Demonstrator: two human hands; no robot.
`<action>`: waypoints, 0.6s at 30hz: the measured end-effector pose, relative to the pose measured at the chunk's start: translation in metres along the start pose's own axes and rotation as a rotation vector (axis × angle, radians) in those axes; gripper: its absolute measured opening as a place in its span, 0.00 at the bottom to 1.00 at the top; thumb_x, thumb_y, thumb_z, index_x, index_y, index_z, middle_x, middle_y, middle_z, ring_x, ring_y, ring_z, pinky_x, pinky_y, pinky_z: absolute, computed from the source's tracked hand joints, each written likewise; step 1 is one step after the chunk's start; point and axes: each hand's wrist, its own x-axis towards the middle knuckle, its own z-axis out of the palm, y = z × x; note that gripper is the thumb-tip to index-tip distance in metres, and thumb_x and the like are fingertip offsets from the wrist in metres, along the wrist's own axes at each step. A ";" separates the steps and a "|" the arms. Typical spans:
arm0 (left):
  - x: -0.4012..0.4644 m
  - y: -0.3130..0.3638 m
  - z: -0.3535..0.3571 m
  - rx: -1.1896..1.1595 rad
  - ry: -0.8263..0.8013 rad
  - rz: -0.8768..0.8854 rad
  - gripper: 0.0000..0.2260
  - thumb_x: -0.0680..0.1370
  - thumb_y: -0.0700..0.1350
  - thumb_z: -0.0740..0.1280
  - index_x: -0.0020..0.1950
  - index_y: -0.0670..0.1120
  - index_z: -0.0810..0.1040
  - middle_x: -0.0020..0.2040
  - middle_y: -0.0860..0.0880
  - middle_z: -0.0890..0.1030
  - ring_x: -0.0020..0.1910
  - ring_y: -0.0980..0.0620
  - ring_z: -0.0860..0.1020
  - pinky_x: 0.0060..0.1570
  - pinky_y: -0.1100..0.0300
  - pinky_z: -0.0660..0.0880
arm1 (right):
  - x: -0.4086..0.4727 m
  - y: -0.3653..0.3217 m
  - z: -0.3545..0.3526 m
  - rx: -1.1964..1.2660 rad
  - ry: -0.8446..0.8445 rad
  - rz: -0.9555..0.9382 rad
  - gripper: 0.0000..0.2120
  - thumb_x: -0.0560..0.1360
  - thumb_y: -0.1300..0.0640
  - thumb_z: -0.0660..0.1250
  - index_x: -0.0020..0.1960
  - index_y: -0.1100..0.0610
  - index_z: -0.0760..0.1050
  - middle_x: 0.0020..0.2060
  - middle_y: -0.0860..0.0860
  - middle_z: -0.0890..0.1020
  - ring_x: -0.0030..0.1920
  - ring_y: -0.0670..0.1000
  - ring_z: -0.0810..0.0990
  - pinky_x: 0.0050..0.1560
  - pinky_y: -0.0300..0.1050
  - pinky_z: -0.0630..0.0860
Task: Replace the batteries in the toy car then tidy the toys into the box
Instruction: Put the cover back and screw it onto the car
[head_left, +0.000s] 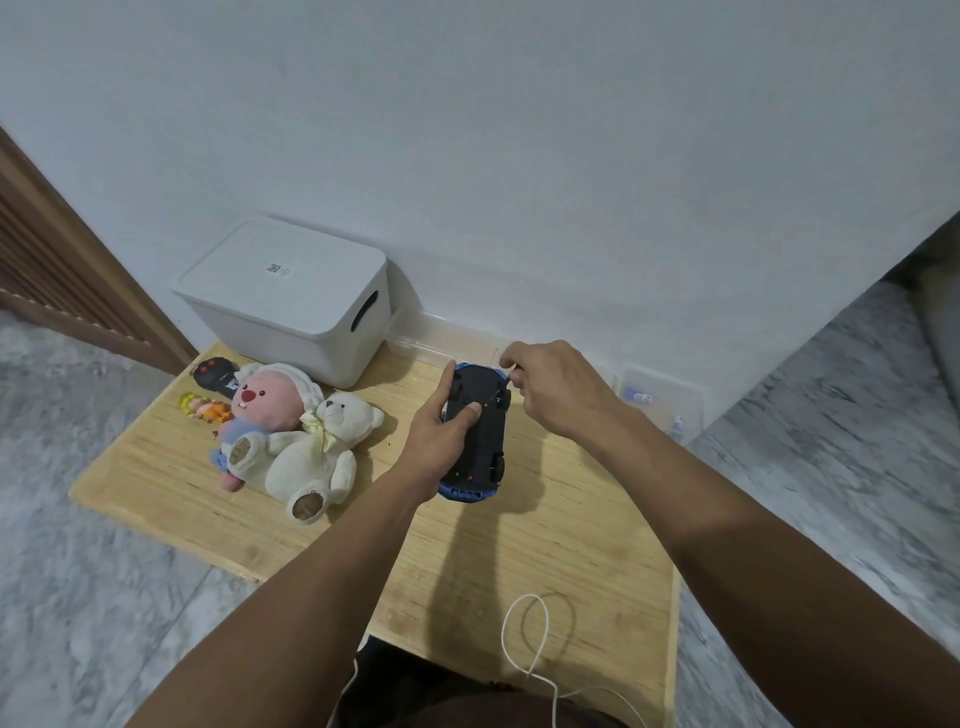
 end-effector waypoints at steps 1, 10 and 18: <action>0.000 -0.001 0.000 0.004 0.003 0.002 0.28 0.80 0.44 0.64 0.75 0.65 0.60 0.58 0.57 0.77 0.48 0.55 0.81 0.40 0.60 0.80 | -0.001 -0.001 -0.001 0.007 0.009 0.008 0.05 0.78 0.62 0.61 0.53 0.58 0.74 0.40 0.54 0.77 0.44 0.58 0.77 0.40 0.49 0.71; 0.000 -0.003 0.001 0.020 -0.003 0.002 0.28 0.80 0.43 0.64 0.75 0.65 0.60 0.57 0.57 0.78 0.50 0.52 0.80 0.44 0.57 0.80 | -0.001 -0.009 0.001 -0.292 0.015 0.084 0.20 0.82 0.45 0.51 0.43 0.55 0.73 0.32 0.51 0.71 0.37 0.56 0.71 0.37 0.46 0.65; 0.001 -0.010 -0.001 0.043 0.006 -0.004 0.28 0.80 0.43 0.64 0.75 0.64 0.60 0.58 0.57 0.77 0.52 0.53 0.80 0.51 0.55 0.79 | -0.004 -0.004 0.004 -0.094 -0.083 0.014 0.10 0.78 0.61 0.60 0.37 0.58 0.69 0.35 0.53 0.73 0.39 0.57 0.71 0.37 0.46 0.63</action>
